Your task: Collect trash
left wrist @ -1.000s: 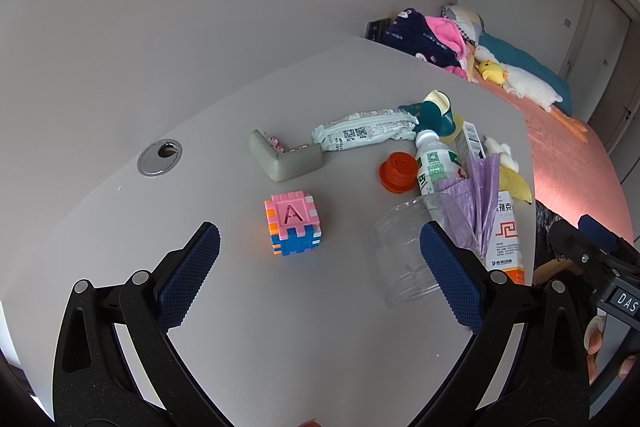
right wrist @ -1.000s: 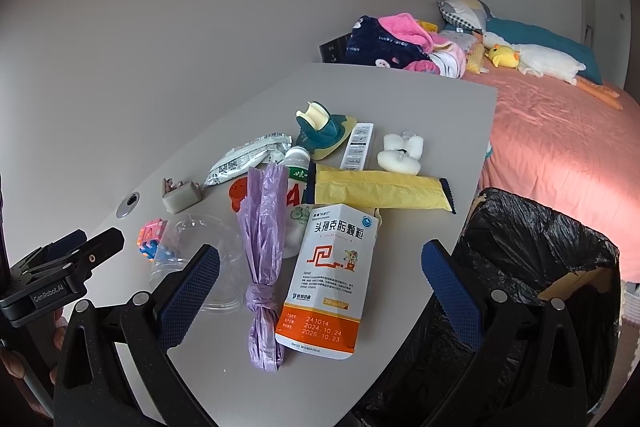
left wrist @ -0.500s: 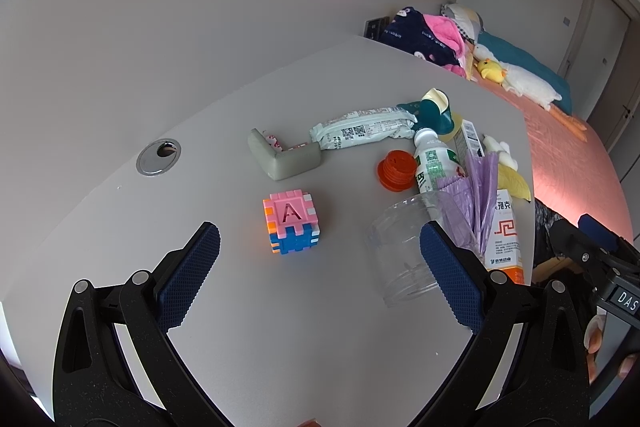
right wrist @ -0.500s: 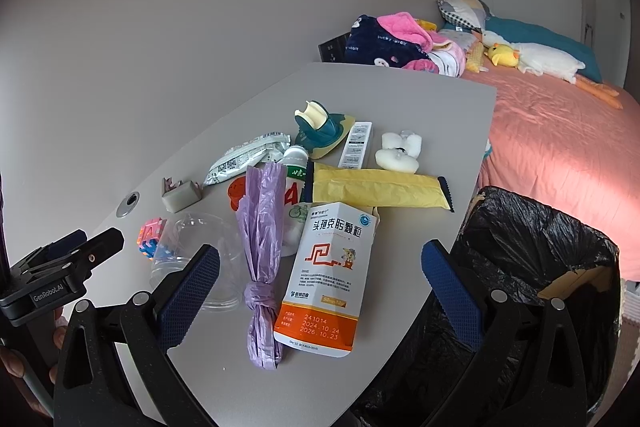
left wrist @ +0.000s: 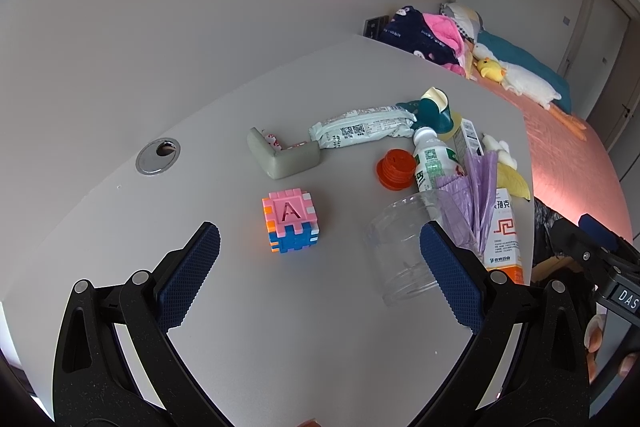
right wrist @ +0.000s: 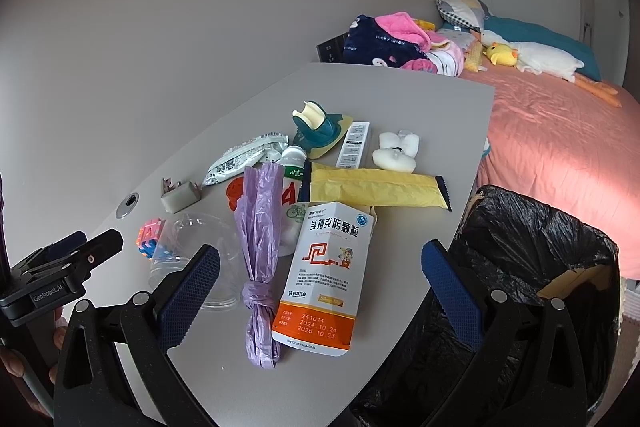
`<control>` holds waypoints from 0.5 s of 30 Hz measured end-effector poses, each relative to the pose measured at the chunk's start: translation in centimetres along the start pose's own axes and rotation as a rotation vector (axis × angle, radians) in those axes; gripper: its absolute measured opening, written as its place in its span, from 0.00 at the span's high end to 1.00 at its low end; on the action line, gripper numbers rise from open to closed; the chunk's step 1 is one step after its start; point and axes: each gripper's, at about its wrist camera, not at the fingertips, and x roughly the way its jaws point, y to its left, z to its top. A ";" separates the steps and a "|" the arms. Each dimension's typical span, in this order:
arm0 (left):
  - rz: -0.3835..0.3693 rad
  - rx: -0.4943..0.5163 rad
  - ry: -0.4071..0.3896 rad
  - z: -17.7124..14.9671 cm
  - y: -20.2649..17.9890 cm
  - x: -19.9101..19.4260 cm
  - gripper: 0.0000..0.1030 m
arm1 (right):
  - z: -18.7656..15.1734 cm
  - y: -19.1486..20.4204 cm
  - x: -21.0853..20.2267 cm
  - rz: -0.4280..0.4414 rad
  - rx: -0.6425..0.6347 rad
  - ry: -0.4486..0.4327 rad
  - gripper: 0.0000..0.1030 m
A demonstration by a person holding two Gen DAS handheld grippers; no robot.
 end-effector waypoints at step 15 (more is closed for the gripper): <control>0.023 -0.037 0.016 0.0 1.3 1.0 0.06 | -0.3 -0.1 0.7 0.104 0.020 -0.011 0.03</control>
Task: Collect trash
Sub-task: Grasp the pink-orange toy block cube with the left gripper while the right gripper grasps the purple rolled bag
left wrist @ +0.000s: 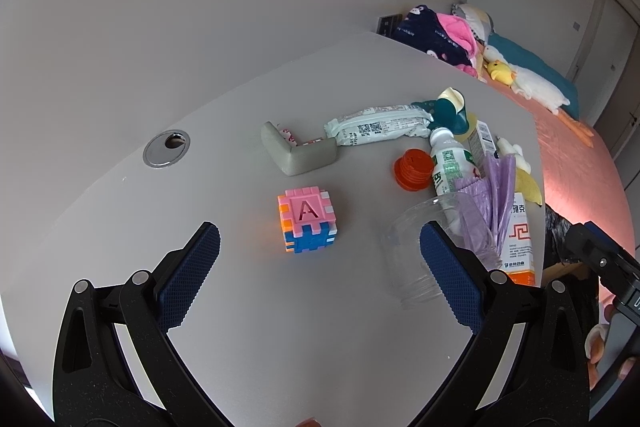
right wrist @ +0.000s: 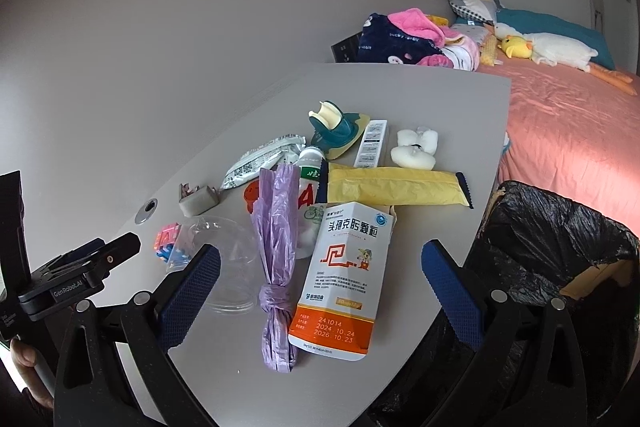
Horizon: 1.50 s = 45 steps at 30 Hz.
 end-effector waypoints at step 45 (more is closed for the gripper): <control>-0.078 -0.048 0.139 1.6 2.8 8.1 0.31 | -0.9 2.3 7.5 0.125 -0.052 0.170 0.86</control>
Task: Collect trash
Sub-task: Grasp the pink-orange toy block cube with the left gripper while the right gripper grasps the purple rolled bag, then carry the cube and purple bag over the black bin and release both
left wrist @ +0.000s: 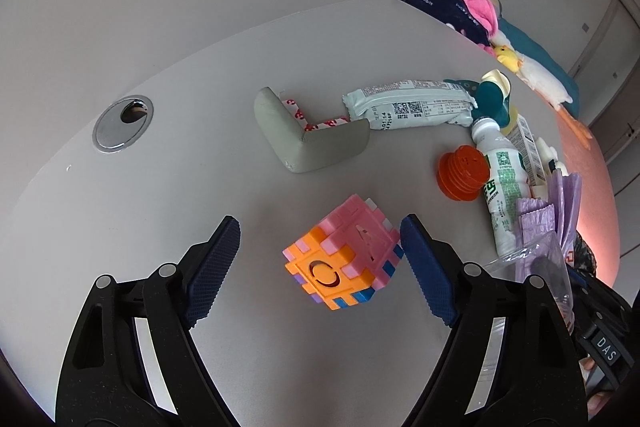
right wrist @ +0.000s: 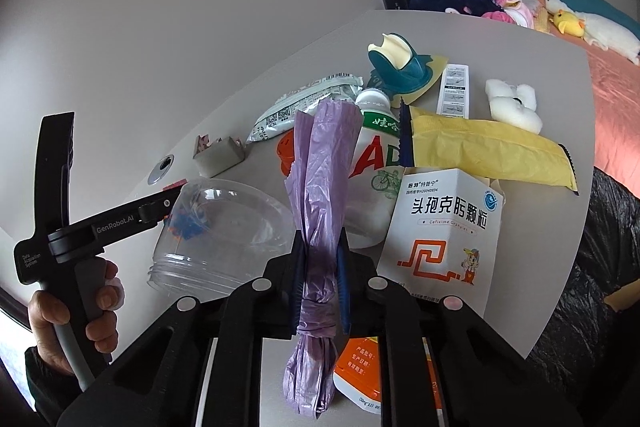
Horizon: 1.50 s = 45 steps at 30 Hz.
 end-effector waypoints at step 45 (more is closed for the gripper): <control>-0.238 0.228 -0.200 -1.6 -17.0 -10.0 0.57 | -1.4 -7.1 -16.6 -0.075 0.106 -0.297 0.90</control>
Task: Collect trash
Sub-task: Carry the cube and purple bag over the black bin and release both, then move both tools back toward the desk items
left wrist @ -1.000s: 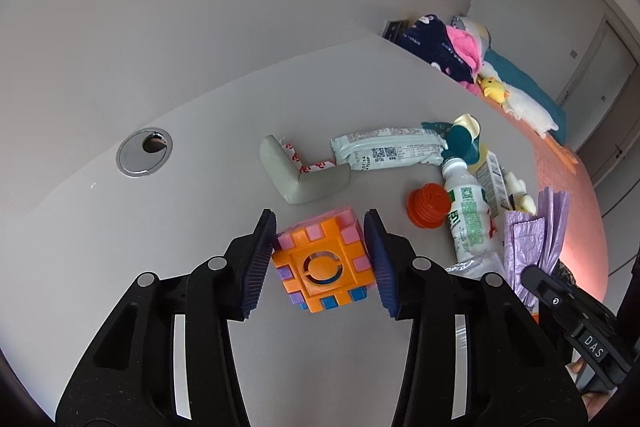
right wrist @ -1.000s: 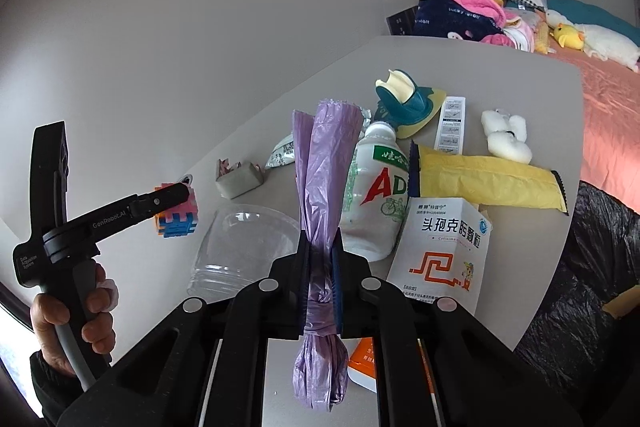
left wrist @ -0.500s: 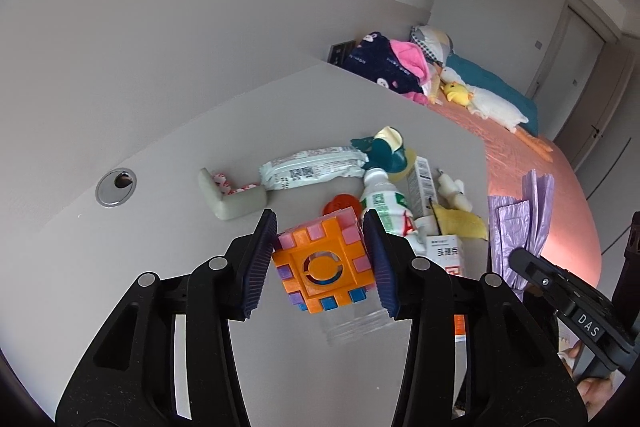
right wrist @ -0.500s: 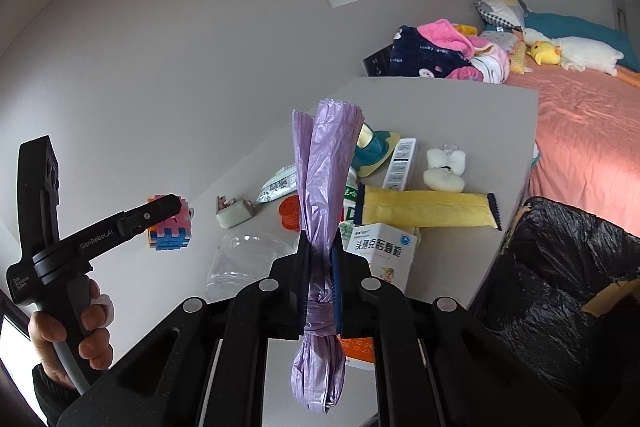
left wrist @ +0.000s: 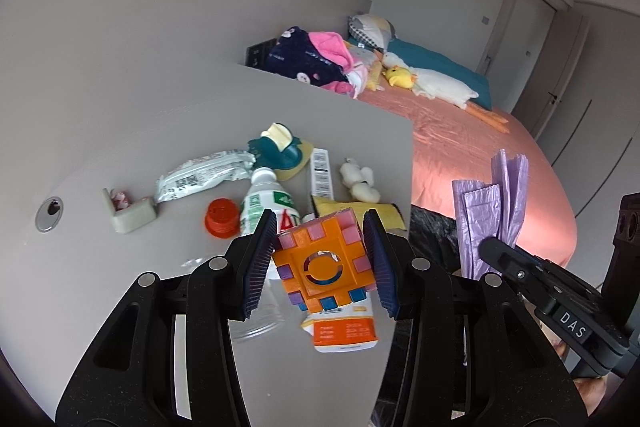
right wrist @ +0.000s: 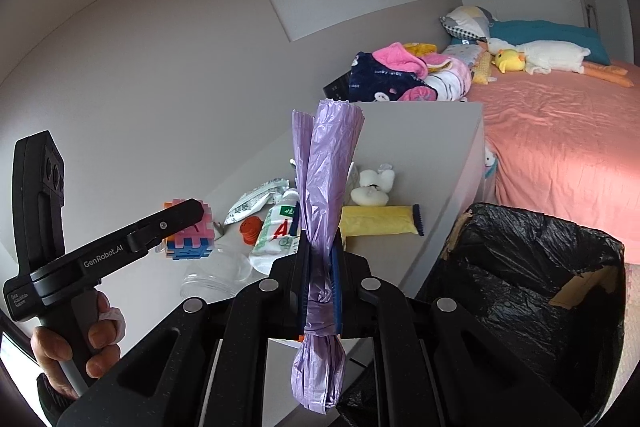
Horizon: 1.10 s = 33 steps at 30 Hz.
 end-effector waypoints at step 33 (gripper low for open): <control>-0.224 0.181 0.152 -2.4 -12.5 5.3 0.06 | -0.6 -12.3 -9.0 -0.343 0.263 -0.217 0.15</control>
